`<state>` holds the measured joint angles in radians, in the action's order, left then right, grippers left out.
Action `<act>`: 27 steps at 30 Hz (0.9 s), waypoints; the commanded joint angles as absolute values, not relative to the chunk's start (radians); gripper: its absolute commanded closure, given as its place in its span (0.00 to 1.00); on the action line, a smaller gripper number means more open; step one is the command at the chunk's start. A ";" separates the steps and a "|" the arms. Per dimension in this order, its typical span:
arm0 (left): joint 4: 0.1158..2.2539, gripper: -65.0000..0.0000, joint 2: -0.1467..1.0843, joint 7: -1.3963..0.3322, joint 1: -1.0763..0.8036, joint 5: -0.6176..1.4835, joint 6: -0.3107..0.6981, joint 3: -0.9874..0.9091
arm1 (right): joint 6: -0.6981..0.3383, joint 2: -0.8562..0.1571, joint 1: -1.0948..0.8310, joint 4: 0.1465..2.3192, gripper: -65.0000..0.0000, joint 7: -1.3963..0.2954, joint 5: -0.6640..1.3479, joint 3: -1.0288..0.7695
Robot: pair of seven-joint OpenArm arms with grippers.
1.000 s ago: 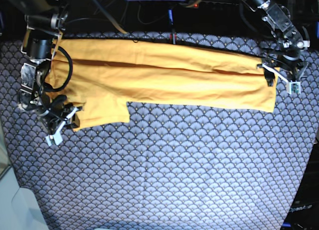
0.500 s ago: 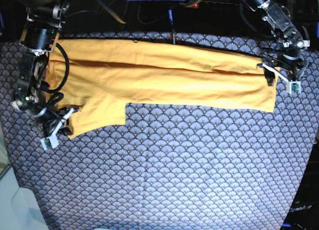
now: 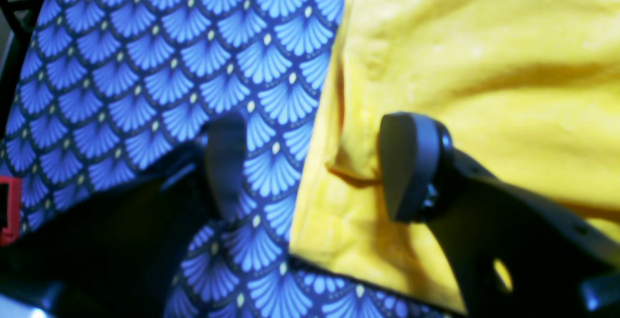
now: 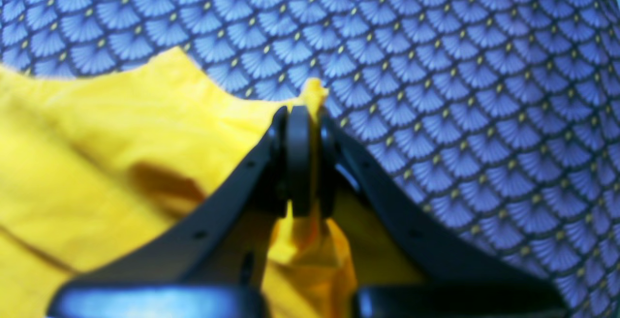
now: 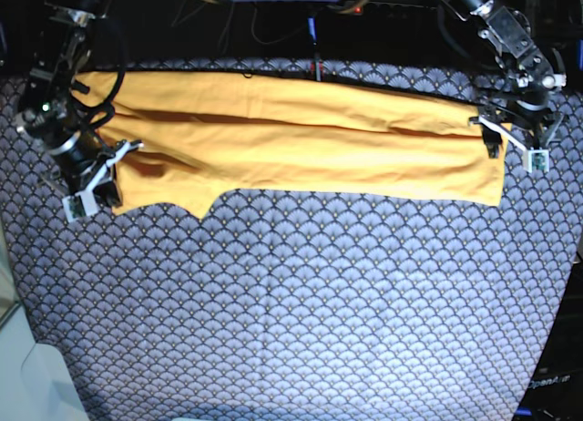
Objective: Fold the T-shirt properly
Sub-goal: 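Lower the right gripper onto the protruding sleeve end and grasp it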
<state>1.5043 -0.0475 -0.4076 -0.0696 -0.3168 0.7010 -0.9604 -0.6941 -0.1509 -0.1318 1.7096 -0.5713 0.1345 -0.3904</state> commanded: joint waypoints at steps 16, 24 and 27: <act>1.515 0.35 -0.038 -0.383 -0.062 -0.311 0.698 -0.958 | -0.698 -0.153 -0.306 1.886 1.00 -0.498 0.154 -0.387; 1.518 0.35 -0.038 -0.383 -0.062 -0.311 0.698 -0.958 | -0.698 -0.116 -0.427 1.848 1.00 -0.309 0.148 -0.389; 1.518 0.35 -0.038 -0.384 -0.061 -0.311 0.698 -0.958 | -0.698 -0.114 -0.467 1.830 1.00 -0.263 0.148 -0.386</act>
<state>1.4998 -0.0471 -0.4076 -0.0704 -0.3210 0.7006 -0.9588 -0.6956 -0.1047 -0.4633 1.8149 -0.2916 0.1352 -0.3832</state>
